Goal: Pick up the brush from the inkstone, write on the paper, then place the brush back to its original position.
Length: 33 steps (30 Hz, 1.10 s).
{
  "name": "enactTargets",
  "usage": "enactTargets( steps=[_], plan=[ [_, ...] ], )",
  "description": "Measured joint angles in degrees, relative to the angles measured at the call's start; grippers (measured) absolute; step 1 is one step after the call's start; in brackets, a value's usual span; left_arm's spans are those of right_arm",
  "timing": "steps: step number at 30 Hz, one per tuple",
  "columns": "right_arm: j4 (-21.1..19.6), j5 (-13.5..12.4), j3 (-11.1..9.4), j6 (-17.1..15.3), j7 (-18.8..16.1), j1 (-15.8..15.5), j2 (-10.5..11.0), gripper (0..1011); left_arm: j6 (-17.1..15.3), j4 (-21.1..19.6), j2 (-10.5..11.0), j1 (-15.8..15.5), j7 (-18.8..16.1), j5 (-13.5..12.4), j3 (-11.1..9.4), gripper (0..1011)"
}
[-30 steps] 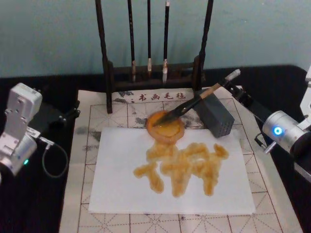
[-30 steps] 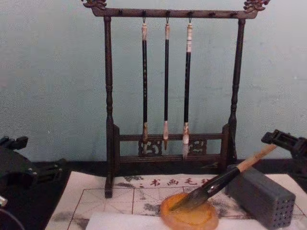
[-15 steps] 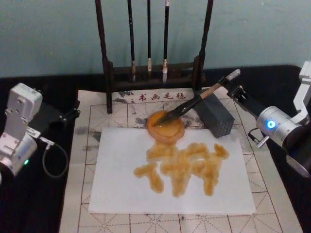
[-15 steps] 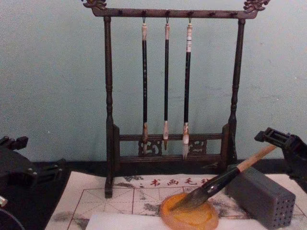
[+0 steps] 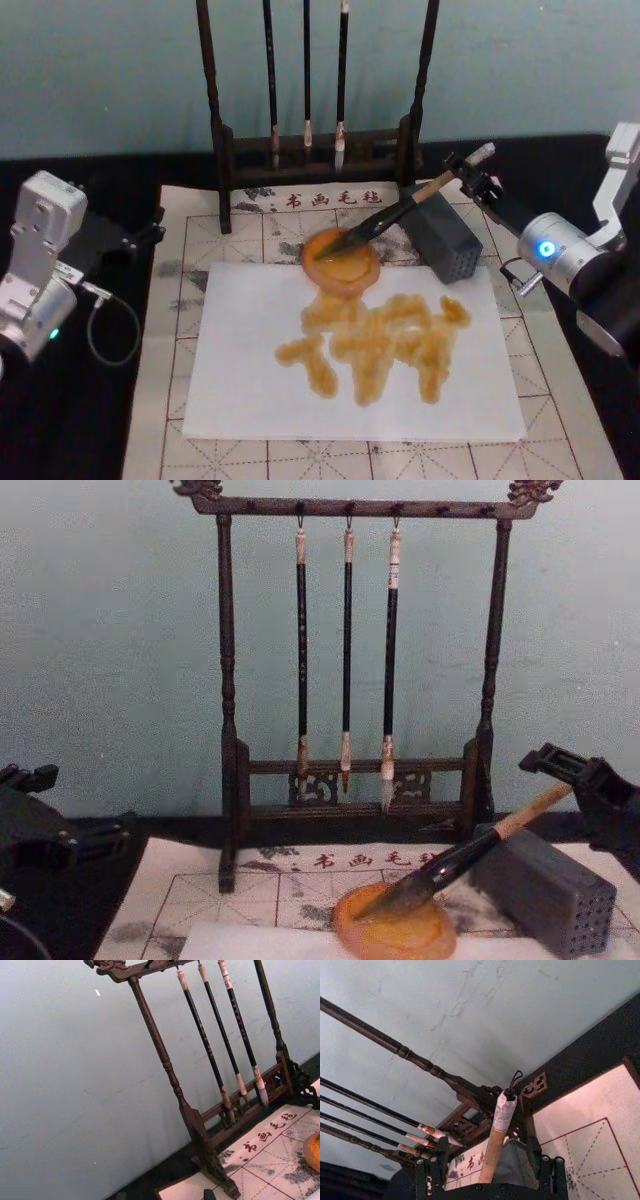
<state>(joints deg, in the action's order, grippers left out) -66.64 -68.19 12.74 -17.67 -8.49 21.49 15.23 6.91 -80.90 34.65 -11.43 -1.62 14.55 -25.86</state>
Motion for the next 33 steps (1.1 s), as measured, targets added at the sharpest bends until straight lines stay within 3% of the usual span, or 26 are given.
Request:
enactTargets(
  steps=[15,29,33],
  plan=[
    [2.27,-1.27,2.37,1.14,-0.56,1.9,0.4,1002,0.0,0.0,0.0,0.0,0.0,0.0,0.0,1001],
    [2.15,-1.24,2.18,1.15,-0.57,1.82,0.34,1000,0.0,0.0,0.0,0.0,0.0,0.0,0.0,1001],
    [2.12,-1.23,2.15,1.14,-0.57,1.78,0.33,935,0.0,0.0,0.0,0.0,0.0,0.0,0.0,1001]
  ],
)
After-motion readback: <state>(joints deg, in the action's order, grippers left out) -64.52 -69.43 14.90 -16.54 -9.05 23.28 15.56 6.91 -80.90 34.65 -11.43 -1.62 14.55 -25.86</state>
